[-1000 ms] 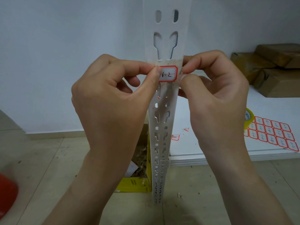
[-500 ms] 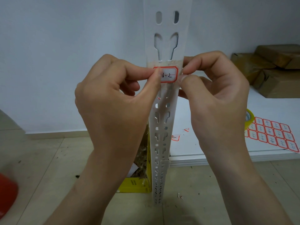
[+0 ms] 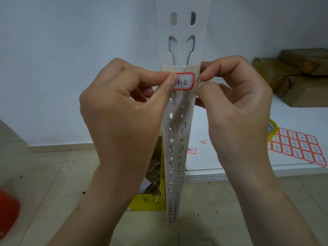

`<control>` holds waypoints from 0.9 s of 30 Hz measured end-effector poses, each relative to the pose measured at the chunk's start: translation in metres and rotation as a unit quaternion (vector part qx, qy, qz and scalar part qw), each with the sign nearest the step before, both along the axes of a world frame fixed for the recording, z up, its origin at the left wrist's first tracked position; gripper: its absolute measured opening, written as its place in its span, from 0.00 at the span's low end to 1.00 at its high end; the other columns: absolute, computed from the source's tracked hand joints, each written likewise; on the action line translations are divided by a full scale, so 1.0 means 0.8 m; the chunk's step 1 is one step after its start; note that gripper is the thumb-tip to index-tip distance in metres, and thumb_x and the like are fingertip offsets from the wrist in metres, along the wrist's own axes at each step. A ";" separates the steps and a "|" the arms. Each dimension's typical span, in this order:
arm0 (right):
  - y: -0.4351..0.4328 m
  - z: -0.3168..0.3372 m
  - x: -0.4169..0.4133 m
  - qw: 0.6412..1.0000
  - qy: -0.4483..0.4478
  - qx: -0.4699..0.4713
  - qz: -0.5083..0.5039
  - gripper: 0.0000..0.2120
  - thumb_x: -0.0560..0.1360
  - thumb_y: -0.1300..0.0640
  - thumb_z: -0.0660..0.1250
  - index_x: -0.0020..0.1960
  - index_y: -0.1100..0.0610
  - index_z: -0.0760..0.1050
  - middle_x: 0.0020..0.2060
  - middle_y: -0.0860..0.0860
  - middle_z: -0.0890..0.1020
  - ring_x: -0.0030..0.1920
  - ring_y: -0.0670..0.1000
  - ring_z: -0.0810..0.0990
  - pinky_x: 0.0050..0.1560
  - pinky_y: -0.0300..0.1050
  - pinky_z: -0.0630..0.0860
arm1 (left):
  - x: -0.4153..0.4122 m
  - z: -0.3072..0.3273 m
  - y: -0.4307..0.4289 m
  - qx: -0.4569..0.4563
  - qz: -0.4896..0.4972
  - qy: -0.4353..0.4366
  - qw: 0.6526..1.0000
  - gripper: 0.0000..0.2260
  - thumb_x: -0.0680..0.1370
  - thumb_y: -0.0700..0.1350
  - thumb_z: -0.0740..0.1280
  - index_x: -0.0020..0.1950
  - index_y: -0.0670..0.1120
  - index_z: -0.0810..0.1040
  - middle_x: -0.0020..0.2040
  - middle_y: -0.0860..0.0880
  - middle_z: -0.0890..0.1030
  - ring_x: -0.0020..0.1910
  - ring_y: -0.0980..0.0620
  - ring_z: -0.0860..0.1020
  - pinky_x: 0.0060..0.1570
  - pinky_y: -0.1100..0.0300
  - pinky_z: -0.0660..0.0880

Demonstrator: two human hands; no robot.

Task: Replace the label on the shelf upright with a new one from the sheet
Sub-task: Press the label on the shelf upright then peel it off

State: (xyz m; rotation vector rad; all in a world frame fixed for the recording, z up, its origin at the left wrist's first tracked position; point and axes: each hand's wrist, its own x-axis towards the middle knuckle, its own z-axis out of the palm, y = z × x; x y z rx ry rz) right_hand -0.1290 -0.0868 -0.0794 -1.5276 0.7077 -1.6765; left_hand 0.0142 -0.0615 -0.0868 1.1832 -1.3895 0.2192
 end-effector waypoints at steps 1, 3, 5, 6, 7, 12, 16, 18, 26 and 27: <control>0.000 0.000 0.000 1.000 0.001 0.000 -0.001 0.11 0.76 0.72 0.66 0.44 0.57 0.75 0.48 0.51 0.86 0.41 0.48 0.88 0.38 0.43 0.85 | -0.002 0.000 0.000 -0.005 0.004 0.000 1.000 0.05 0.79 0.49 0.76 0.48 0.48 0.87 0.38 0.65 0.76 0.39 0.71 0.78 0.41 0.81 0.71; 0.001 0.000 0.000 1.000 0.001 0.002 -0.001 0.10 0.76 0.72 0.66 0.44 0.57 0.75 0.48 0.51 0.86 0.41 0.48 0.88 0.38 0.44 0.85 | -0.006 0.000 0.002 -0.020 0.028 -0.015 0.999 0.02 0.80 0.49 0.76 0.50 0.52 0.86 0.37 0.57 0.78 0.35 0.64 0.77 0.40 0.78 0.70; 0.001 -0.001 0.000 1.000 0.001 0.003 0.000 0.10 0.76 0.72 0.66 0.44 0.57 0.75 0.48 0.52 0.86 0.41 0.49 0.88 0.38 0.45 0.86 | -0.009 0.000 0.004 -0.025 0.045 -0.025 0.998 0.03 0.80 0.51 0.75 0.50 0.56 0.83 0.38 0.53 0.79 0.34 0.60 0.74 0.40 0.77 0.68; 0.000 -0.001 0.000 1.000 0.000 0.002 0.000 0.10 0.76 0.71 0.66 0.44 0.57 0.75 0.49 0.52 0.86 0.41 0.49 0.88 0.39 0.45 0.86 | -0.009 0.001 0.004 -0.023 0.045 -0.022 0.998 0.03 0.80 0.51 0.75 0.50 0.57 0.82 0.38 0.52 0.79 0.34 0.59 0.74 0.39 0.76 0.67; 0.000 -0.002 0.000 1.000 0.000 0.002 0.000 0.10 0.76 0.71 0.66 0.43 0.56 0.75 0.49 0.53 0.86 0.41 0.49 0.88 0.38 0.45 0.85 | -0.009 0.001 0.005 -0.019 0.043 -0.017 0.999 0.04 0.80 0.52 0.75 0.49 0.58 0.82 0.38 0.52 0.80 0.34 0.58 0.74 0.39 0.76 0.67; 0.000 -0.001 0.002 1.000 -0.003 0.005 0.003 0.10 0.76 0.71 0.66 0.43 0.56 0.75 0.50 0.54 0.86 0.41 0.48 0.88 0.38 0.43 0.84 | -0.011 0.002 0.004 -0.013 0.043 -0.019 0.999 0.04 0.80 0.51 0.75 0.48 0.58 0.81 0.38 0.52 0.80 0.34 0.57 0.75 0.40 0.77 0.67; 0.001 -0.001 0.000 1.000 0.001 0.006 -0.002 0.10 0.76 0.72 0.66 0.44 0.58 0.75 0.51 0.55 0.86 0.43 0.48 0.89 0.38 0.41 0.84 | -0.005 -0.001 0.000 -0.028 0.057 -0.044 0.997 0.05 0.80 0.49 0.75 0.45 0.51 0.83 0.38 0.55 0.75 0.37 0.56 0.74 0.40 0.73 0.69; 0.001 -0.001 0.000 1.000 0.005 0.006 -0.003 0.09 0.76 0.72 0.66 0.45 0.58 0.75 0.52 0.55 0.86 0.44 0.47 0.89 0.38 0.40 0.84 | 0.000 -0.005 -0.002 -0.047 0.066 -0.067 0.994 0.07 0.80 0.47 0.75 0.44 0.47 0.83 0.39 0.55 0.74 0.39 0.57 0.73 0.39 0.65 0.71; 0.000 -0.001 0.000 1.000 0.014 0.002 -0.015 0.10 0.77 0.71 0.66 0.44 0.57 0.75 0.51 0.54 0.86 0.45 0.47 0.89 0.40 0.42 0.85 | 0.018 -0.015 -0.006 -0.130 0.092 -0.124 0.979 0.03 0.83 0.50 0.73 0.52 0.53 0.82 0.38 0.47 0.79 0.41 0.51 0.74 0.37 0.43 0.74; 0.001 -0.001 0.000 1.000 0.012 0.003 -0.014 0.10 0.77 0.71 0.66 0.44 0.57 0.75 0.51 0.54 0.86 0.44 0.47 0.89 0.39 0.43 0.85 | 0.017 -0.016 -0.006 -0.139 0.097 -0.127 0.977 0.03 0.83 0.50 0.74 0.53 0.54 0.81 0.37 0.45 0.79 0.40 0.50 0.74 0.36 0.44 0.73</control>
